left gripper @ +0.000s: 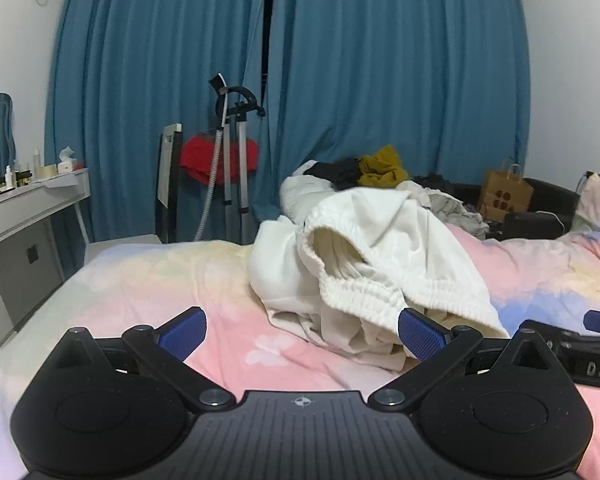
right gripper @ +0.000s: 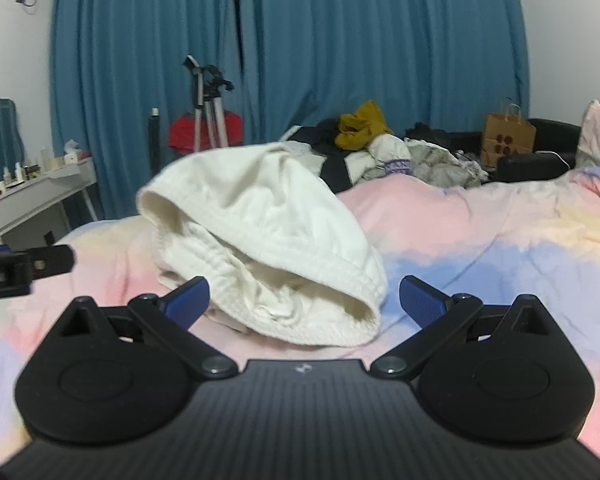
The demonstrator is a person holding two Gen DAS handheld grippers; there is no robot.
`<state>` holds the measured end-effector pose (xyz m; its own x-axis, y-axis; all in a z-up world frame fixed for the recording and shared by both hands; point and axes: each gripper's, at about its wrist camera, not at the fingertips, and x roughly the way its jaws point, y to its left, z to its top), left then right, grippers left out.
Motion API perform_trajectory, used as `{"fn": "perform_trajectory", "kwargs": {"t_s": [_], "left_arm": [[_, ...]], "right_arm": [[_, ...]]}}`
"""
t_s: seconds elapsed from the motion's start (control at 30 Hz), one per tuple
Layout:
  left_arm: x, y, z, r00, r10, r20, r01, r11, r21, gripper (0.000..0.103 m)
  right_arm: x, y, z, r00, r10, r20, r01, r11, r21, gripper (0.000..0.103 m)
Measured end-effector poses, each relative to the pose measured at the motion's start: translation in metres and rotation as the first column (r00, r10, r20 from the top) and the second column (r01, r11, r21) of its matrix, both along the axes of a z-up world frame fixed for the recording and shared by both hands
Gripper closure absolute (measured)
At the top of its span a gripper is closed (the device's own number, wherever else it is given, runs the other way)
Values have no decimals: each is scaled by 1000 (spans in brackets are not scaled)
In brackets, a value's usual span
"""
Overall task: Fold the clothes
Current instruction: 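Move both grippers toward the white trousers' elastic cuff on the bed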
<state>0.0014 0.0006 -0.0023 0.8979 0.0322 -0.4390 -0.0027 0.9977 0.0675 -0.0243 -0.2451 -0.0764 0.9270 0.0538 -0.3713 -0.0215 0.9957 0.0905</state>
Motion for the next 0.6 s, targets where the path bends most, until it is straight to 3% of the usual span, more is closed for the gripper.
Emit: {"fn": "perform_trajectory", "kwargs": {"t_s": [0.13,0.23,0.33,0.6], "left_arm": [[3,2,-6,1000,16,10,-16,1000,-8,0],[6,3,-10,999,27,16,-27,1000,-14,0],[1,12,-17,1000,17,17,-16,999,-30,0],[-7,16,-42,996,-50,75,51,998,-23,0]], "right_arm": [[4,2,6,1000,15,8,-15,1000,13,0],[-1,-20,0,1000,13,27,-16,995,103,0],[10,-7,-7,1000,16,-9,-15,999,51,0],[1,-6,-7,999,-13,48,10,998,57,0]]}}
